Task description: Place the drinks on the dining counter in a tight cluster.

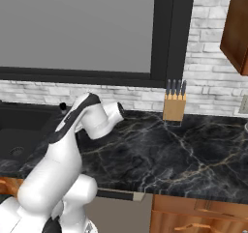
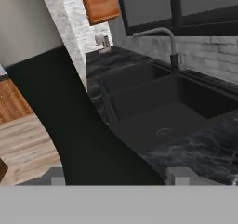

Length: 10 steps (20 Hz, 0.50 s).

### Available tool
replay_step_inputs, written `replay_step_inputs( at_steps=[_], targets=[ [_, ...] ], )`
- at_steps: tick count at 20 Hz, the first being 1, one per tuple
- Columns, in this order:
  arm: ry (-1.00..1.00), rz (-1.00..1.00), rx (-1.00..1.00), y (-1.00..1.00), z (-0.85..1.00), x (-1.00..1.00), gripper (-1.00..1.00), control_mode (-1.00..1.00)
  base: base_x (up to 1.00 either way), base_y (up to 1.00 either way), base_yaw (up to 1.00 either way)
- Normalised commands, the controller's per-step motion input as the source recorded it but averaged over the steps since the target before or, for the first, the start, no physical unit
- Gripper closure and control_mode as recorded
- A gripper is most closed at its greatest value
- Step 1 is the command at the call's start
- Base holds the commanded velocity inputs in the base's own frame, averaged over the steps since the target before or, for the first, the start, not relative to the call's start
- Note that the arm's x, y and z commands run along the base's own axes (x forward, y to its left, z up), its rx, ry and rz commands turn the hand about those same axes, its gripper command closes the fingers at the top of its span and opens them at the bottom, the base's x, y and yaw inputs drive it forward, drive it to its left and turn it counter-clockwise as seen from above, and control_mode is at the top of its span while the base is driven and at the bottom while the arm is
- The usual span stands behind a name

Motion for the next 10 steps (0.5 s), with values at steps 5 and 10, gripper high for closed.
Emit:
replay_step_inputs(
  at_steps=[5, 10],
  targets=[
    [-0.24, 0.0, 0.08, 0.03, 0.49, -0.41, 1.0, -1.0, 0.0, 0.0, 0.0],
    [-0.11, -0.01, 0.09, -0.29, 0.33, -0.52, 1.0, -1.0, 0.0, 0.0, 0.0]
  ],
)
